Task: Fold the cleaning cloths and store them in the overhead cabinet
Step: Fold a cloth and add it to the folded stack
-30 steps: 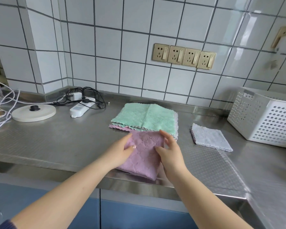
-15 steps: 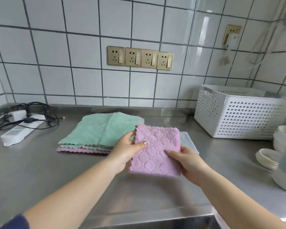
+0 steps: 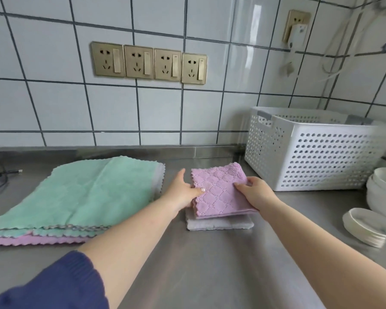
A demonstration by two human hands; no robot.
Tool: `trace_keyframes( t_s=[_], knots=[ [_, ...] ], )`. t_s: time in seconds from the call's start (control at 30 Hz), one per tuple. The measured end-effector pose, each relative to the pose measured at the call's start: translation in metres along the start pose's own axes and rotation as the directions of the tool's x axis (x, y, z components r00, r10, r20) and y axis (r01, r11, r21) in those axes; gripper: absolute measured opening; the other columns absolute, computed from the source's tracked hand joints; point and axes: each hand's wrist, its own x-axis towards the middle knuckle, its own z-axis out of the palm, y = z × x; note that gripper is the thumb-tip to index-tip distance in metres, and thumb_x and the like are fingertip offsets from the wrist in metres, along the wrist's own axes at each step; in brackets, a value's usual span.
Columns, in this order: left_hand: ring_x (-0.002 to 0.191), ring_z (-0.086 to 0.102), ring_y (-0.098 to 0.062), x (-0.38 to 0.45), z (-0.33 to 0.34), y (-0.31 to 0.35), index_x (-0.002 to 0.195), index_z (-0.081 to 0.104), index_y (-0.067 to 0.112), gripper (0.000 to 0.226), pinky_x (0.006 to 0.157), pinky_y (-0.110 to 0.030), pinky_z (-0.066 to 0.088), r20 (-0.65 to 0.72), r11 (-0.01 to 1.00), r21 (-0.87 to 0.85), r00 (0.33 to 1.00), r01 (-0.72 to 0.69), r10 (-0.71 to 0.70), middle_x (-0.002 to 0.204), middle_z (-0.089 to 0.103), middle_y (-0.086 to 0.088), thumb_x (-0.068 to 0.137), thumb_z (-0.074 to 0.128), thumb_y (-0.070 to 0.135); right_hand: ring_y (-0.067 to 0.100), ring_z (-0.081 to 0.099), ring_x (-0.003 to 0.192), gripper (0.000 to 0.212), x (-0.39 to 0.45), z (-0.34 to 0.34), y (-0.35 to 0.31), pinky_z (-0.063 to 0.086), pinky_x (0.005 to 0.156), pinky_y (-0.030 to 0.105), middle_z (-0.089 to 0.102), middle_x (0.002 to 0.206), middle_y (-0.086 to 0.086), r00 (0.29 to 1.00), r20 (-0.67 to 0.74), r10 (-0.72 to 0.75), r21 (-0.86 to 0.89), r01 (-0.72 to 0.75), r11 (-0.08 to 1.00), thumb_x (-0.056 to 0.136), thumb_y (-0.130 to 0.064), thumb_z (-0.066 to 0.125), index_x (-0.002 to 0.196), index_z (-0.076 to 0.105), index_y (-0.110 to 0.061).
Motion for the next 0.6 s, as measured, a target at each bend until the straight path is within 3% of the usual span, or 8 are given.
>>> trace_keyframes(
  t_s=[0.13, 0.27, 0.3, 0.37, 0.43, 0.5, 0.6],
  knots=[
    [0.096, 0.054, -0.020, 0.007, -0.001, -0.006, 0.149, 0.010, 0.019, 0.089, 0.084, -0.028, 0.045, -0.012, 0.993, 0.118, 1.000, 0.001, 0.000, 0.122, 0.056, -0.015, 0.083, 0.069, 0.013, 0.026, 0.063, 0.097, 0.033, 0.007, 0.003, 0.011, 0.047, 0.084, 0.033, 0.070, 0.102, 0.008, 0.996, 0.083, 0.040, -0.069, -0.035, 0.997, 0.087, -0.032, 0.061, 0.105, 0.066, -0.006],
    [0.088, 0.056, -0.020, 0.008, -0.008, -0.015, 0.148, 0.016, 0.017, 0.084, 0.081, -0.028, 0.043, -0.061, 0.994, 0.106, 0.998, -0.001, 0.007, 0.087, 0.058, 0.002, 0.083, 0.069, 0.015, 0.021, 0.064, 0.092, 0.035, 0.008, 0.009, 0.016, 0.051, 0.086, 0.034, 0.070, 0.101, 0.004, 0.994, 0.108, 0.031, -0.019, -0.029, 0.999, 0.084, -0.036, 0.063, 0.107, 0.066, -0.010],
    [0.088, 0.056, -0.020, 0.006, -0.008, -0.017, 0.148, 0.017, 0.016, 0.083, 0.081, -0.028, 0.043, -0.053, 0.993, 0.116, 0.999, 0.008, -0.002, 0.090, 0.059, 0.001, 0.083, 0.069, 0.015, 0.020, 0.064, 0.096, 0.037, 0.007, 0.010, 0.017, 0.050, 0.088, 0.033, 0.069, 0.105, 0.003, 0.995, 0.098, 0.020, -0.027, -0.018, 0.999, 0.083, -0.037, 0.064, 0.111, 0.064, -0.012],
    [0.098, 0.056, -0.020, 0.003, -0.007, -0.018, 0.147, 0.020, 0.017, 0.080, 0.086, -0.027, 0.042, -0.049, 0.967, 0.254, 0.999, -0.006, 0.019, 0.115, 0.057, -0.006, 0.084, 0.068, 0.020, 0.019, 0.060, 0.104, 0.046, 0.005, 0.013, 0.018, 0.046, 0.089, 0.030, 0.065, 0.115, 0.001, 0.998, 0.062, -0.011, -0.109, 0.018, 0.994, 0.083, -0.039, 0.065, 0.122, 0.057, -0.016],
    [0.121, 0.047, -0.023, 0.001, -0.007, -0.018, 0.147, 0.023, 0.019, 0.074, 0.100, -0.030, 0.038, -0.066, 0.814, 0.569, 0.981, -0.113, 0.182, 0.140, 0.039, -0.008, 0.086, 0.063, 0.028, 0.023, 0.054, 0.115, 0.058, 0.001, 0.015, 0.019, 0.041, 0.094, 0.031, 0.056, 0.127, 0.006, 0.998, 0.014, -0.060, -0.278, 0.061, 0.959, 0.083, -0.043, 0.063, 0.133, 0.046, -0.019],
    [0.138, 0.029, -0.023, 0.000, -0.002, -0.016, 0.147, 0.022, 0.017, 0.063, 0.112, -0.036, 0.028, 0.030, 0.617, 0.746, 0.938, -0.251, 0.345, 0.153, 0.023, -0.006, 0.092, 0.051, 0.030, 0.026, 0.040, 0.130, 0.065, -0.004, 0.017, 0.017, 0.035, 0.106, 0.037, 0.040, 0.142, 0.009, 0.985, -0.040, -0.169, -0.437, 0.135, 0.889, 0.085, -0.044, 0.059, 0.141, 0.036, -0.022],
    [0.147, 0.002, -0.017, -0.001, 0.012, -0.017, 0.149, 0.016, 0.016, 0.054, 0.119, -0.045, 0.005, 0.233, 0.481, 0.806, 0.932, -0.345, 0.278, 0.159, 0.006, -0.001, 0.099, 0.032, 0.031, 0.019, 0.017, 0.144, 0.058, -0.013, 0.028, 0.007, 0.013, 0.117, 0.050, 0.021, 0.156, -0.001, 0.939, 0.079, -0.335, -0.593, 0.314, 0.741, 0.092, -0.040, 0.046, 0.146, 0.028, -0.029]
  ],
)
